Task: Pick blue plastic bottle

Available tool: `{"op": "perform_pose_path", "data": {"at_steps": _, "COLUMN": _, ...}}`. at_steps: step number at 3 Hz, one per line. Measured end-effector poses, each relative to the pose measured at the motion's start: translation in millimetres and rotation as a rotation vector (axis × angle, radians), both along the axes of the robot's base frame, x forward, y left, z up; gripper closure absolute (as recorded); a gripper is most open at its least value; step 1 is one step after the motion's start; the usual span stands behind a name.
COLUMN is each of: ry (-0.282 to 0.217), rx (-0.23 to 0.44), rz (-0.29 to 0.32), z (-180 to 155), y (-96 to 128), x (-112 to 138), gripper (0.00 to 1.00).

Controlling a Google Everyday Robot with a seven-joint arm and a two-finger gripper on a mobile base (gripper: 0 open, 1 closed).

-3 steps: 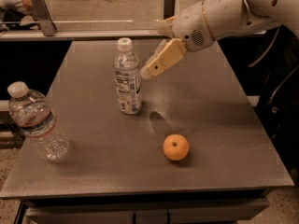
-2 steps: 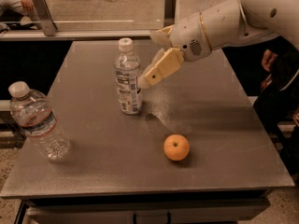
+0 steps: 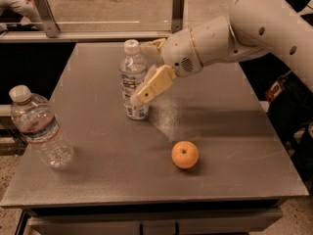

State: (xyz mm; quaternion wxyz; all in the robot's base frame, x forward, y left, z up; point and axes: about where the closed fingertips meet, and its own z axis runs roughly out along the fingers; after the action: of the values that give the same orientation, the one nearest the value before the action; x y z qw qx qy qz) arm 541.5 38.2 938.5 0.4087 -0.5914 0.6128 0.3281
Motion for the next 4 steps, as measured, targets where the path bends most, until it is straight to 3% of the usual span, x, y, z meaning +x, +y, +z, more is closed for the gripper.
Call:
{"op": "perform_pose_path", "data": {"at_steps": 3, "ry": 0.0, "rx": -0.002, "rz": 0.012, "z": 1.2, "y": 5.7, "x": -2.8, "gripper": 0.65}}
{"op": "perform_pose_path", "data": {"at_steps": 4, "ry": 0.021, "rx": 0.001, "rz": 0.036, "z": 5.2, "y": 12.7, "x": -3.3, "gripper": 0.88}}
